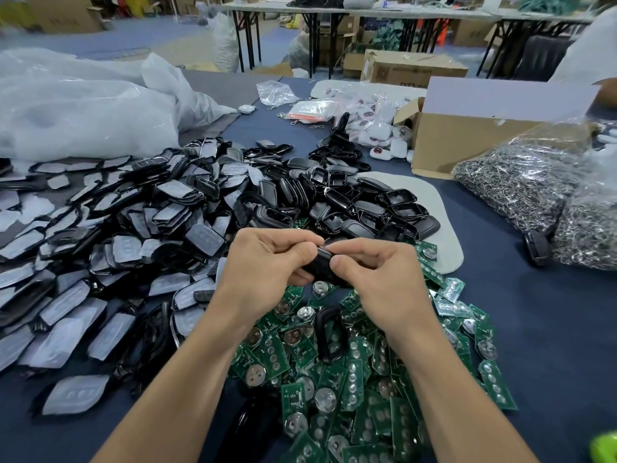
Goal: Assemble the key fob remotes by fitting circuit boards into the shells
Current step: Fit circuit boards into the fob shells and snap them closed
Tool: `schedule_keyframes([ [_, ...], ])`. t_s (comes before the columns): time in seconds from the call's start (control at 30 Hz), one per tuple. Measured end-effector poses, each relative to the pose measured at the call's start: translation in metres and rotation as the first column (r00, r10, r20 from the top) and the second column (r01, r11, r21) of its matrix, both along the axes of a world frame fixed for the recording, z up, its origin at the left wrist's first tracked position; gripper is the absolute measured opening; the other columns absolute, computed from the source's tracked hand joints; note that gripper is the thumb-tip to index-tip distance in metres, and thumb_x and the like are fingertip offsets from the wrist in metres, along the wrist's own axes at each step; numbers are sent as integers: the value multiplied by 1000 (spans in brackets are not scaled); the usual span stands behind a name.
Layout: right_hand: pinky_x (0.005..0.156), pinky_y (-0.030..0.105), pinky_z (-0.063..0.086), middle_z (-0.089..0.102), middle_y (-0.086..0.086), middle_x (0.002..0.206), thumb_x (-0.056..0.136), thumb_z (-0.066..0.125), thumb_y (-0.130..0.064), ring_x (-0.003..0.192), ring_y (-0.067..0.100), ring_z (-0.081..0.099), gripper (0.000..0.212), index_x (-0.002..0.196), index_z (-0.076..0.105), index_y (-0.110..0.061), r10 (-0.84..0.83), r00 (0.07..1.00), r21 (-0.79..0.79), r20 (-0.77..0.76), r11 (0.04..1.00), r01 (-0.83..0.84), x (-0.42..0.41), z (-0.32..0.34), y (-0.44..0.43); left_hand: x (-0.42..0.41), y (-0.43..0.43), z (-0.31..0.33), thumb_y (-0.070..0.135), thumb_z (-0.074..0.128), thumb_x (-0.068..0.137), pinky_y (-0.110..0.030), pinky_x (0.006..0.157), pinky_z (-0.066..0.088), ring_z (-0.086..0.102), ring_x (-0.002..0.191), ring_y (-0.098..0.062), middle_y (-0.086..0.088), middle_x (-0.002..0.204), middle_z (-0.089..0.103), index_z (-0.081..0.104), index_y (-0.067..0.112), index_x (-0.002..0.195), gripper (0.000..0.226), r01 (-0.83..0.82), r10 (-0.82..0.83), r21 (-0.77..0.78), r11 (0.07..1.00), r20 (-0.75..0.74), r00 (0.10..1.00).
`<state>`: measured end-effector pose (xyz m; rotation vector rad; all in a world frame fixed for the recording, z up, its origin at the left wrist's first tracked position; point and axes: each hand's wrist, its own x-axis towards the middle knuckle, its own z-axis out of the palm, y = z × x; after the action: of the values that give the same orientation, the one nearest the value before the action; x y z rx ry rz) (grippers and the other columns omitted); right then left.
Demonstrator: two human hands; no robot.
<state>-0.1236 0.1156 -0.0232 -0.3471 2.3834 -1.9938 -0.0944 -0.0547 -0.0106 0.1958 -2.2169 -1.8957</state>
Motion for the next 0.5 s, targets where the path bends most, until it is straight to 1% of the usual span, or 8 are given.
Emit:
schedule_keyframes([
  [0.07,81,40,63,81,-5,83,86,81,-7,80,15,78,18,90,85,-24,-36,999,-78,18,996,38,1,-1,0,0,3,-1,14,75,96,-24,63,63,77,66,-18,1,80,81,83,34,92,21,-18,18,-21,1000,1,1000],
  [0.13,81,42,64,81,-4,82,83,83,-5,80,17,79,20,88,85,-24,-51,998,-106,28,993,54,2,-1,-1,0,4,-3,18,74,96,-22,66,62,78,72,-14,4,80,81,84,37,86,24,-16,15,-43,999,-12,1000],
  [0.2,82,44,64,81,-4,82,83,82,-5,80,17,78,21,87,84,-26,-31,999,-74,45,997,34,2,1,0,-1,1,-4,15,74,96,-21,68,61,78,76,-11,7,81,81,84,39,82,30,7,-11,-86,996,-42,999],
  [0.27,83,44,64,80,-9,82,85,80,-7,81,13,78,23,86,84,-31,30,999,15,45,999,-30,2,5,2,-2,-1,-4,16,75,96,-21,71,61,77,80,-8,12,83,81,84,41,86,28,23,-37,-159,987,-82,996],
  [0.33,80,34,63,79,-17,81,87,79,-9,79,6,76,31,83,80,-40,63,998,108,8,992,-63,2,8,4,0,-1,-4,19,74,95,-21,74,60,77,82,-5,15,84,80,83,46,90,29,50,-79,-216,975,-127,989],
  [0.4,74,19,61,76,-25,79,86,81,-9,78,-2,75,36,83,78,-45,31,998,142,-57,990,-23,4,10,5,0,0,-4,17,72,94,-21,77,60,77,85,-6,15,87,81,82,47,93,31,70,-108,-214,974,-171,979],
  [0.43,73,16,60,76,-27,79,85,82,-9,77,-4,74,35,85,79,-44,2,996,135,-85,991,10,6,10,5,0,1,-4,14,72,95,-21,78,60,77,87,-8,14,89,81,83,42,95,30,73,-111,-198,978,-190,976],
  [0.5,75,17,61,75,-29,81,84,84,-9,77,-5,74,30,91,80,-38,-55,991,105,-119,992,68,9,12,3,-1,2,-4,7,74,95,-19,80,59,78,92,-12,8,94,82,83,30,101,26,91,-116,-130,987,-195,974],
])
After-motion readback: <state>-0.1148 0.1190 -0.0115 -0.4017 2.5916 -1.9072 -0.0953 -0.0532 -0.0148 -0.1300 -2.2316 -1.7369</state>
